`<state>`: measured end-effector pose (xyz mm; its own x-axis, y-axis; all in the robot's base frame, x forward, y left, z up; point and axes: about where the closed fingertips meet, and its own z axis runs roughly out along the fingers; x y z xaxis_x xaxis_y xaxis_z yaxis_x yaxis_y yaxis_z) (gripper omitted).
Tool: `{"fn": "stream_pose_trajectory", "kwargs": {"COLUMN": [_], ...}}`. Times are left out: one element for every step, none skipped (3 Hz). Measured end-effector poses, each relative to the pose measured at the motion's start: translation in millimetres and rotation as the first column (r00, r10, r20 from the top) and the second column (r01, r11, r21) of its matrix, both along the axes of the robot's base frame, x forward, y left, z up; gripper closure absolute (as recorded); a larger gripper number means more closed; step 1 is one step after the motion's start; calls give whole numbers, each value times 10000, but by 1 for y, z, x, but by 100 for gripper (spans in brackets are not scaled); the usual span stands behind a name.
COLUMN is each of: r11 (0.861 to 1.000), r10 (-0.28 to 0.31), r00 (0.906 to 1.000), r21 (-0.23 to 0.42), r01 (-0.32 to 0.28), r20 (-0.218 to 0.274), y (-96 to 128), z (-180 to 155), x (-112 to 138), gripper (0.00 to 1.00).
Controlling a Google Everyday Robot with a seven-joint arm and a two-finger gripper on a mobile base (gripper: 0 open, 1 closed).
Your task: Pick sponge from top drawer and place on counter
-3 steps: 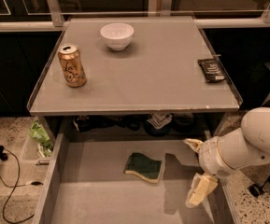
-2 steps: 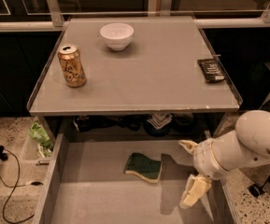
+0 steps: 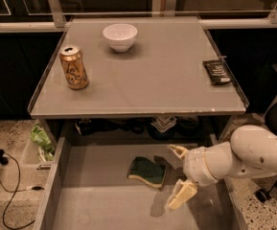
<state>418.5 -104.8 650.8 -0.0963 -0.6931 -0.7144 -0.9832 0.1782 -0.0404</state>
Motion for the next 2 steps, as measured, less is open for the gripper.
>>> {"fn": "stream_pose_trajectory", "kwargs": {"r11": [9984,9956], "r10": [-290,-818], "r00": [9996,9966], "r21": [492,463], "r01": [288,819], "r20": [25,-43], "y": [9,10], "z": [-11,-27], "x": [7,20], "gripper": [0,0]}}
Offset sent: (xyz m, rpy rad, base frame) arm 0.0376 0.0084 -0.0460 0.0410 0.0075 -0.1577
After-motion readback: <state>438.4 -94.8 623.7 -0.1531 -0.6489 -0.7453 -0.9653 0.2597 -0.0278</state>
